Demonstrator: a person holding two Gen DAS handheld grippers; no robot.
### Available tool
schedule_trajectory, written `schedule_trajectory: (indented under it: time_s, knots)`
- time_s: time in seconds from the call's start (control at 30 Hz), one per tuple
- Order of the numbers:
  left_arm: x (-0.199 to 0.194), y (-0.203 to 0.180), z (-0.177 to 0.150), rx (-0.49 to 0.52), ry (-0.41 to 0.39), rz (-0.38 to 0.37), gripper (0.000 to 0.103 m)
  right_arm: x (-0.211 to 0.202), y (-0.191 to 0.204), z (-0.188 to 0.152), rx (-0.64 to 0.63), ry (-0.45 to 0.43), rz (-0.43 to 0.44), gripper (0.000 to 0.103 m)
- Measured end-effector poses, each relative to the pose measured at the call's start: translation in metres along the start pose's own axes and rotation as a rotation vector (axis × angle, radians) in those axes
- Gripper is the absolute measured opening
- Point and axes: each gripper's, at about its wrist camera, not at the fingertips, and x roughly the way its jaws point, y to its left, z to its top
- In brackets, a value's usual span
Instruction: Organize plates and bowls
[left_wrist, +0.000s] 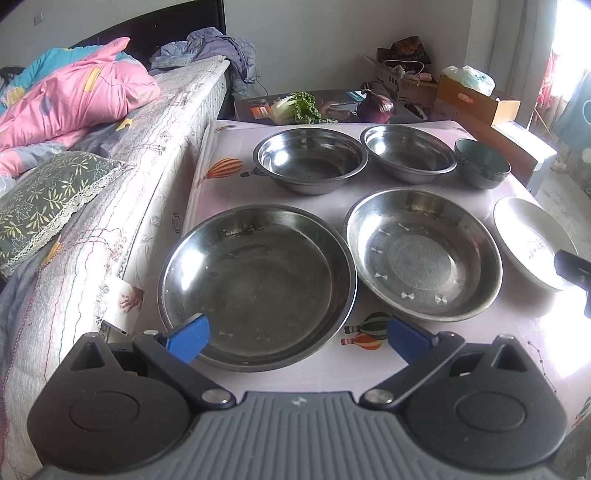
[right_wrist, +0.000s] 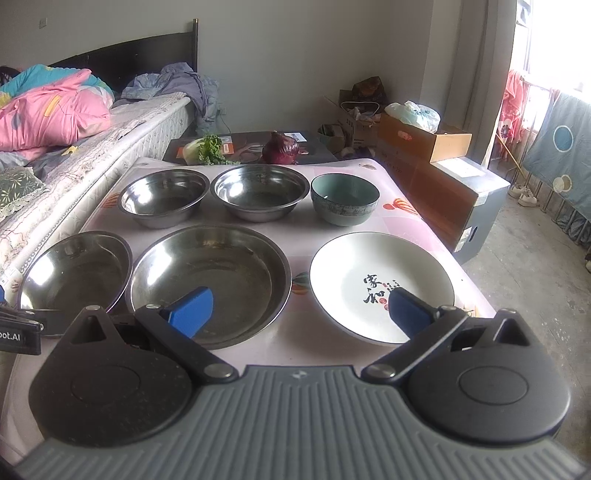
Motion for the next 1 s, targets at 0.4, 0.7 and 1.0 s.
schedule_trajectory:
  time_s: [0.4,0.7,1.0]
  knots:
    - [0.022,0.030,0.073,0.011,-0.088,-0.042,0.103,0.013,-0.005,0.071,-0.023,-0.197,0.148,0.102]
    - [0.060,0.050,0.117,-0.028,-0.105,-0.088,0.103,0.082,0.007,0.113,0.098,-0.124,0.362,0.102]
    - [0.127,0.066,0.161,-0.015,-0.093,-0.064,0.097,0.188,0.044,0.131,0.171,0.060,0.473,0.087]
